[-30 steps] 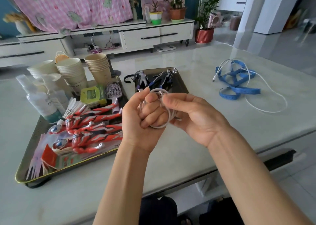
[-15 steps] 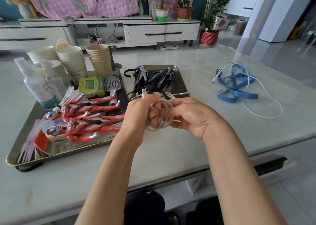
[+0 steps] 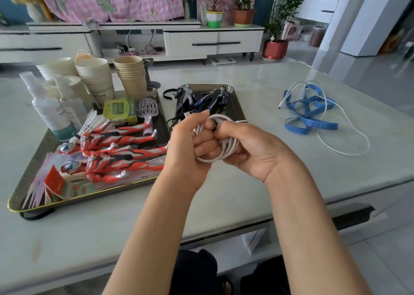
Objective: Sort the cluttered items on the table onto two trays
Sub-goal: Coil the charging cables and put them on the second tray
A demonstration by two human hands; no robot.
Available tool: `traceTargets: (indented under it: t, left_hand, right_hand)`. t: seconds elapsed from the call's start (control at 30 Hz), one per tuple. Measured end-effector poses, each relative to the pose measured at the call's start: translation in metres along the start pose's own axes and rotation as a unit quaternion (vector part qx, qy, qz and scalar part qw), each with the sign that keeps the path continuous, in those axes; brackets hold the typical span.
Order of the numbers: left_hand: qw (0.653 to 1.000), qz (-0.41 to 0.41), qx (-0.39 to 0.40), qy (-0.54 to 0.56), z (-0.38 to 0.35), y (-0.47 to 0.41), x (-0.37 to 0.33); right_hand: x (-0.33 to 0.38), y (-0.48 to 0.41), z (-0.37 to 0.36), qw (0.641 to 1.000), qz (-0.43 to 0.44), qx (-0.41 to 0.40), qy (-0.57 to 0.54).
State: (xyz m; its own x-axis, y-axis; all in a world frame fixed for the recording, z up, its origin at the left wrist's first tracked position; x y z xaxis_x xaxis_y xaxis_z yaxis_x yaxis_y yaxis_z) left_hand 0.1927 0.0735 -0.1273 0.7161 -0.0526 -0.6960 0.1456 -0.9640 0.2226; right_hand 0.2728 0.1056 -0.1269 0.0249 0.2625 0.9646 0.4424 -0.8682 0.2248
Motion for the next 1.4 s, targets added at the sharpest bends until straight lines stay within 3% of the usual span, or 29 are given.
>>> traceTargets:
  t: [0.13,0.23,0.43,0.6,0.8,0.93,1.1,1.23,1.4]
  left_hand:
    - [0.992,0.036,0.023,0.119,0.0,-0.001,0.0]
    - [0.963,0.086,0.065,0.245,0.002,-0.001,-0.002]
    - [0.952,0.096,0.051,0.285,0.006,-0.002,-0.003]
    - [0.975,0.053,0.002,0.217,0.005,-0.001,-0.004]
    - [0.986,-0.028,-0.012,0.161,0.003,-0.004,-0.006]
    - [0.989,-0.112,-0.077,0.057,0.011,-0.007,-0.007]
    - [0.992,-0.107,-0.06,0.027,0.005,-0.004,-0.004]
    - [0.991,-0.107,-0.012,-0.076,-0.002,0.0,0.0]
    - [0.988,-0.059,-0.042,-0.136,0.005,-0.003,0.004]
  right_hand:
    - [0.007,0.01,0.002,0.989,0.017,0.064,-0.131]
    - [0.01,0.013,0.005,0.966,0.001,0.078,-0.246]
    - [0.005,0.013,0.009,0.988,0.007,0.039,-0.149]
    - [0.008,0.01,0.027,0.977,0.03,-0.104,-0.183]
    - [0.011,0.01,0.03,0.977,0.06,-0.147,-0.139]
    - [0.017,0.015,0.033,0.981,0.079,-0.137,-0.111]
    - [0.016,0.016,0.023,0.974,0.118,-0.139,0.133]
    - [0.013,0.017,0.014,0.963,0.153,-0.128,0.183]
    - [0.009,0.006,0.023,0.92,0.21,-0.241,0.227]
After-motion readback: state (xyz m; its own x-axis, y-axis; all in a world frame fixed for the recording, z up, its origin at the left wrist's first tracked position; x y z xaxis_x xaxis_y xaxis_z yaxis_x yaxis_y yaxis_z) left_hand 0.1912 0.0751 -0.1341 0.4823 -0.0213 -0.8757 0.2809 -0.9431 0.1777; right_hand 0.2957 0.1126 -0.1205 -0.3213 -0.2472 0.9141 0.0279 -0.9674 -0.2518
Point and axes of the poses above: each hand's wrist, its own y-axis away from the middle knuckle, its own z-axis out of the back of the hand, x = y × z, the point moved 4 cm from there along -y, towards the middle knuckle, and after that the axes turned 6 degrees about -x, right-handed, at the moved point
